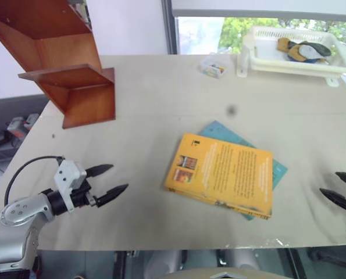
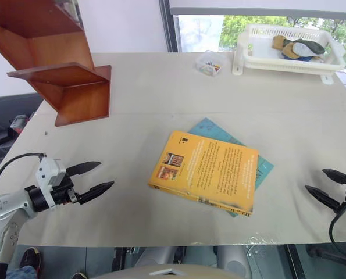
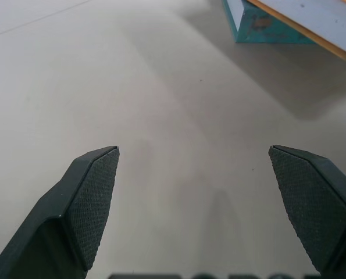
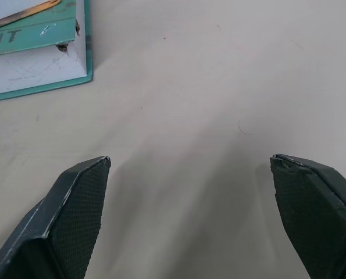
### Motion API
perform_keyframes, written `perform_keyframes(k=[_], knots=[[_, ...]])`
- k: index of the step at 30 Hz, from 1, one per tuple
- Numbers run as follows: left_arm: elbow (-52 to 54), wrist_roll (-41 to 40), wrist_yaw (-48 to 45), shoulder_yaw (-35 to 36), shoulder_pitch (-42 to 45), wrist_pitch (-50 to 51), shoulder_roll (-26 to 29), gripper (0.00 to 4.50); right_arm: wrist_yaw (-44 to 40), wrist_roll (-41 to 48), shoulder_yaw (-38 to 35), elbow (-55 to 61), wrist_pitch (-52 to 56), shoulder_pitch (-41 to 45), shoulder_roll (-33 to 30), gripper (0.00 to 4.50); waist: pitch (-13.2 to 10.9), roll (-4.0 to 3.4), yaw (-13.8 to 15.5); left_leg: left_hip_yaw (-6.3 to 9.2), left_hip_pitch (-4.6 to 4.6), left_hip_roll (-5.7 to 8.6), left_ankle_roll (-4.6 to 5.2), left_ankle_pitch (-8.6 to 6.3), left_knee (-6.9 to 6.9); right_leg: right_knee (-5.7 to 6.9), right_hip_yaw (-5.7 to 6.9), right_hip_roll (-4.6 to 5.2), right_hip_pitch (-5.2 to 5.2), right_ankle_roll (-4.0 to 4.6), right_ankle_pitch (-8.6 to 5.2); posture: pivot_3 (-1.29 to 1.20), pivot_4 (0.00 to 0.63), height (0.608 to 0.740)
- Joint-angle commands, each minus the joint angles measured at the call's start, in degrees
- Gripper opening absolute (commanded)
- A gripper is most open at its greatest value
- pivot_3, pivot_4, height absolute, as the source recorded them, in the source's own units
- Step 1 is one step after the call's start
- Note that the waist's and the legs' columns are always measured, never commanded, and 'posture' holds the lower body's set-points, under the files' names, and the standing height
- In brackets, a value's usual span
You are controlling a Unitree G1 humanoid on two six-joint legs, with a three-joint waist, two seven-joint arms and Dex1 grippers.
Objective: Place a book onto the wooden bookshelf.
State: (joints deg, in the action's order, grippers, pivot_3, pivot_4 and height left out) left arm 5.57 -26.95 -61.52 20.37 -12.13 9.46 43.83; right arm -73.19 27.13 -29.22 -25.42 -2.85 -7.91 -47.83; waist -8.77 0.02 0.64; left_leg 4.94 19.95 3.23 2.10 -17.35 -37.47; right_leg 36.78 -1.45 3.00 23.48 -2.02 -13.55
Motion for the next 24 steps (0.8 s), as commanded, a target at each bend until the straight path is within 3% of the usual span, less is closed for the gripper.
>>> perform_keyframes(k=[1,8,24], knots=[[1.1,-0.5,0.8,2.0,0.4,-0.6,0.3,4.45,-0.7,0.1,-0.7,-3.7,-2.5,2.4,-0.3,4.5,0.0,0.0,-0.1,0.0,0.0,0.0,0.0,0.0,0.0,0.0,0.0,0.0,0.0,0.0,0.0,0.0,0.15,0.74],[-0.4,0.0,1.1,1.1,1.8,-2.1,-0.5,4.45,-2.2,-0.6,-0.3,-10.2,-5.7,6.8,-1.3,4.5,0.0,0.02,-0.1,-0.06,-0.06,-0.02,-0.01,0.01,0.01,0.01,-0.04,-0.03,-0.01,0.02,0.01,0.0,0.15,0.74],[-0.6,-0.5,0.2,-1.0,3.4,-2.4,-1.6,4.45,-2.9,-1.5,-0.3,-12.4,-6.4,8.7,-3.3,4.5,0.0,0.02,0.0,-0.08,-0.05,-0.02,0.0,0.0,0.01,0.01,-0.06,-0.03,-0.01,0.02,0.01,0.0,0.15,0.74]])
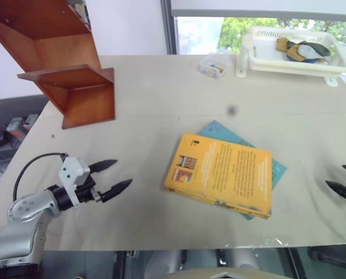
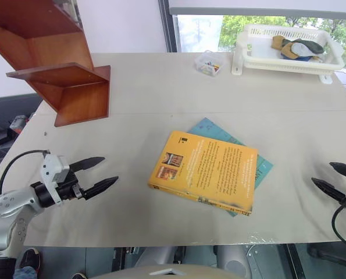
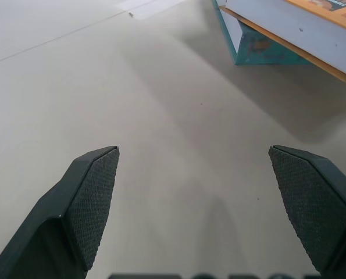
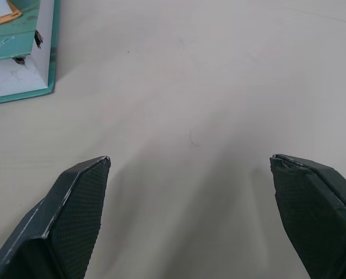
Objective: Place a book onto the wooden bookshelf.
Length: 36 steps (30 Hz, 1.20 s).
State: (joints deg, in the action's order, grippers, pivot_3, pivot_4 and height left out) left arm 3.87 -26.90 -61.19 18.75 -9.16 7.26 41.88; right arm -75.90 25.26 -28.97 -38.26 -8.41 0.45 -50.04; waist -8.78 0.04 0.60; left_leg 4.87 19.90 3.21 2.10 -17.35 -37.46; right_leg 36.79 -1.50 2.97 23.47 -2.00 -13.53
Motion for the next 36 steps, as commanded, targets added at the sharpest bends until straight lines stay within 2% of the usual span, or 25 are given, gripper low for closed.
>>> perform_keyframes(k=[1,5,9,15,18,29,36], knots=[[1.4,-0.8,-0.4,1.0,0.1,-0.1,0.7,4.45,0.1,0.2,-0.5,0.4,-0.9,0.2,-0.7,4.5,0.0,0.0,0.0,0.0,0.0,0.0,0.0,0.0,0.0,0.0,0.0,0.0,0.0,0.0,0.0,0.0,0.15,0.74],[2.4,-1.5,-0.8,2.0,-0.8,0.1,1.3,4.45,2.9,-0.4,-0.2,0.7,-1.9,0.6,1.6,4.5,0.0,0.01,0.0,-0.01,0.0,0.0,0.0,0.0,0.0,-0.01,-0.01,0.0,0.0,0.0,0.0,0.0,0.15,0.74],[4.3,-3.7,-2.0,2.4,-0.8,2.2,1.9,4.45,11.2,-4.5,1.5,-0.8,-3.6,3.1,3.0,4.5,0.0,0.01,-0.2,-0.01,-0.01,-0.01,0.0,0.0,0.0,0.01,-0.02,0.0,0.0,0.0,0.0,0.0,0.15,0.74],[10.3,-15.8,-8.2,4.7,-2.8,13.8,5.4,4.45,23.0,-12.6,7.4,1.6,-4.6,3.7,5.8,4.5,0.2,0.25,-0.5,-0.02,-0.01,-0.03,-0.02,0.01,0.0,0.01,-0.03,-0.03,0.01,0.01,0.0,0.0,0.15,0.74],[10.7,-17.2,-9.4,5.5,-3.1,15.2,6.1,4.45,23.4,-10.2,8.0,4.5,-2.8,3.7,8.6,4.5,0.4,0.66,-1.1,0.0,-0.04,-0.03,-0.02,0.01,0.0,0.01,-0.01,-0.04,-0.02,0.01,0.0,0.0,0.15,0.74],[11.8,-15.1,-10.0,4.5,-3.9,15.4,6.4,4.45,27.8,-9.0,12.4,17.9,1.8,0.5,18.2,4.5,0.4,0.71,-1.9,0.02,-0.18,-0.38,-0.14,0.06,0.02,0.01,0.0,-0.4,-0.1,0.28,0.16,0.0,0.15,0.74],[12.2,-14.0,-9.9,4.2,-4.2,15.2,6.1,4.45,26.5,-6.9,16.6,30.3,6.3,-7.3,20.9,4.5,0.4,0.72,-1.4,0.04,-0.17,-0.39,-0.15,0.06,0.02,0.0,0.02,-0.39,-0.1,0.3,0.16,0.0,0.15,0.74]])
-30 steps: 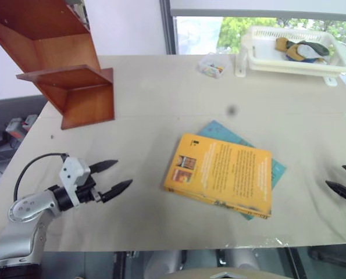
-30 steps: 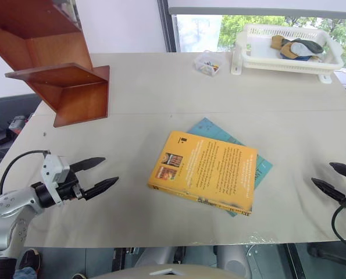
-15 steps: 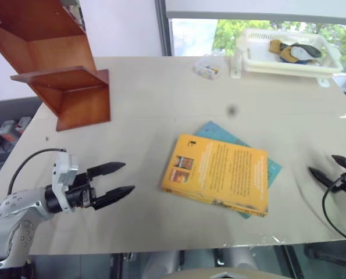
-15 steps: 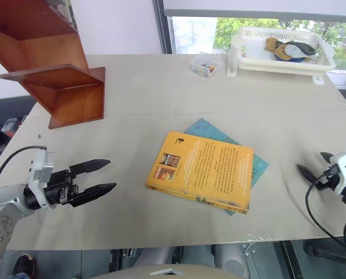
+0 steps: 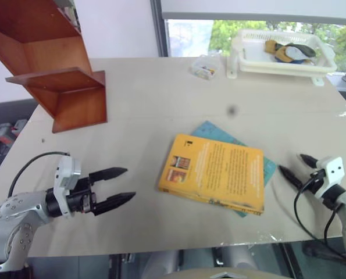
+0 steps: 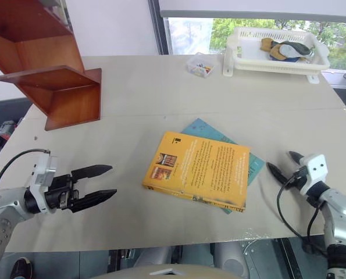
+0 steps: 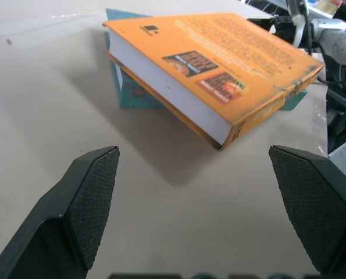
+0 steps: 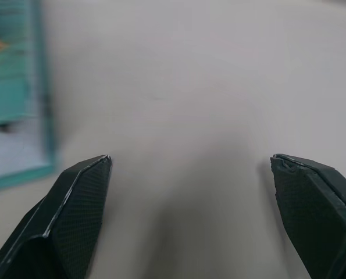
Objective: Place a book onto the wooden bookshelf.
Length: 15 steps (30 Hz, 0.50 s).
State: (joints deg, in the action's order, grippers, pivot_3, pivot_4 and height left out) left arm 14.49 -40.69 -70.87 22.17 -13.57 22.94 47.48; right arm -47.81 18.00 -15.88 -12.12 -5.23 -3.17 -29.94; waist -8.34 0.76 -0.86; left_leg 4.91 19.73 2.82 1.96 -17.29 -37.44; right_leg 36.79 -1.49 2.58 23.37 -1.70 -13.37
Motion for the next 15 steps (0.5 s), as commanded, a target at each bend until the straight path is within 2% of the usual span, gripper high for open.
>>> perform_keyframes(k=[1,8,15], knots=[[1.7,-0.1,-0.2,0.7,0.3,-0.4,0.4,4.45,-1.7,1.0,4.0,6.2,4.0,-5.1,0.9,4.5,0.0,0.0,0.1,0.0,0.0,0.0,0.0,0.0,0.0,0.0,0.0,0.0,0.0,0.0,0.0,0.0,0.15,0.74],[2.2,-0.7,-0.3,0.6,0.2,-0.1,0.2,4.45,-0.8,3.3,7.3,17.2,8.5,-11.8,2.0,4.5,0.0,0.01,0.1,0.03,0.04,0.0,-0.02,-0.01,0.04,-0.04,0.02,0.02,0.02,0.0,-0.01,0.0,0.15,0.74],[1.6,-2.0,-4.3,2.3,-0.6,0.4,2.3,4.45,-0.1,3.0,9.5,18.6,9.6,-12.5,3.6,4.5,0.0,0.02,0.1,0.06,0.03,-0.01,-0.03,-0.01,0.03,-0.04,0.07,0.0,0.01,0.0,-0.02,0.0,0.15,0.74]])
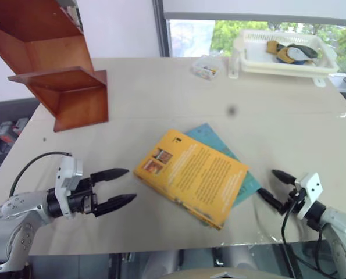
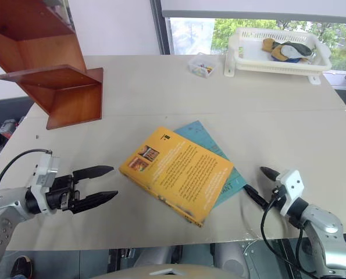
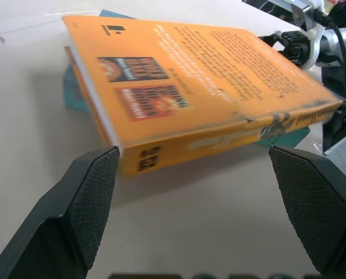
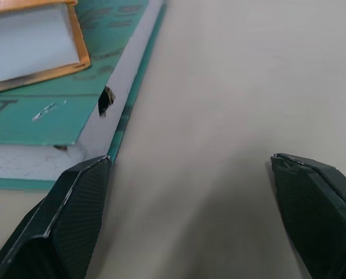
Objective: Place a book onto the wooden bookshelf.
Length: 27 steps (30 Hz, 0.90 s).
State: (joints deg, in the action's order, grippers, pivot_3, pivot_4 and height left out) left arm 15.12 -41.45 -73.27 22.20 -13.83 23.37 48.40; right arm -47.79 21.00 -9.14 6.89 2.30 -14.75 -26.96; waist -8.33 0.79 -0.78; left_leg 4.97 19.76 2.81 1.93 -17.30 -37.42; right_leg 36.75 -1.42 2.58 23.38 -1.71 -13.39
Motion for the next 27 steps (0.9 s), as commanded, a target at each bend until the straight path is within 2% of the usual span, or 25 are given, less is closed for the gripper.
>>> perform_keyframes(k=[1,16,27], knots=[[0.9,-1.5,-2.4,2.4,-0.4,0.2,1.6,4.45,-0.1,-0.1,3.0,-0.4,2.2,-0.8,0.9,4.5,0.0,0.0,0.0,-0.01,0.0,0.0,0.0,0.0,0.0,0.0,-0.01,0.0,0.0,0.0,0.0,0.0,0.15,0.74],[1.2,-5.6,-10.8,6.5,-2.3,-1.2,2.4,4.45,0.5,1.3,7.9,3.9,6.6,-1.5,2.8,4.5,0.0,0.13,0.0,0.01,0.0,-0.03,-0.02,0.01,0.0,-0.01,0.02,-0.02,0.0,0.21,-0.13,0.0,0.15,0.74],[1.7,-5.4,-10.6,7.6,-2.0,-3.3,1.0,4.45,0.7,2.6,10.9,5.8,9.9,0.7,3.5,4.5,-0.1,0.16,-0.1,0.02,0.0,-0.03,-0.03,0.01,0.0,-0.01,0.02,-0.04,0.0,0.2,-0.13,0.0,0.15,0.74]])
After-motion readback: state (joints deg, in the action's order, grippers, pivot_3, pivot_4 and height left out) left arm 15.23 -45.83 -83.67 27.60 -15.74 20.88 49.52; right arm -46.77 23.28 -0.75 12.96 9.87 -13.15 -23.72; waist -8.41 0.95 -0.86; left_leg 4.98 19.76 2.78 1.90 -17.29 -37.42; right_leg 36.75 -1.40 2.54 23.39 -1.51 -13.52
